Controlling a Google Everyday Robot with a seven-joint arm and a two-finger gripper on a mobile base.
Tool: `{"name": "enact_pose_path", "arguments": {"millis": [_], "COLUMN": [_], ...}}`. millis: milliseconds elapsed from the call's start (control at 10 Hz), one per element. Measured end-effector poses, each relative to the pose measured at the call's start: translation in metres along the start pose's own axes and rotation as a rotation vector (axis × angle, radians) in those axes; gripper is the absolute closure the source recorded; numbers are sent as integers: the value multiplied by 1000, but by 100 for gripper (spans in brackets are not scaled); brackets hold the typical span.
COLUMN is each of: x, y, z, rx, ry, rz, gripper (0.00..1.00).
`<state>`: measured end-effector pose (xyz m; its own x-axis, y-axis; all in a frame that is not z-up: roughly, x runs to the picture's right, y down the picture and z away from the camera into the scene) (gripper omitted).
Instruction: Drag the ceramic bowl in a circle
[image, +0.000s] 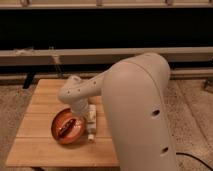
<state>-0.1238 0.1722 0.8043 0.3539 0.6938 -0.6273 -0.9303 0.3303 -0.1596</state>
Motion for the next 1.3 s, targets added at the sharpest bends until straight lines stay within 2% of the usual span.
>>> {"name": "enact_pose_path", "arguments": {"millis": [200,400,600,800,1000,1300], "x": [7,5,-1,-14,-26,-36], "y": [11,31,46,56,55,54], "z": [2,5,8,9,5,2], "rx": [-11,-19,-24,-35,-77,-72], "ry": [4,11,17,8,-31,-33], "rz": [-83,-172,-221,-239,-222,-219], "gripper": [100,100,100,100,100,100]}}
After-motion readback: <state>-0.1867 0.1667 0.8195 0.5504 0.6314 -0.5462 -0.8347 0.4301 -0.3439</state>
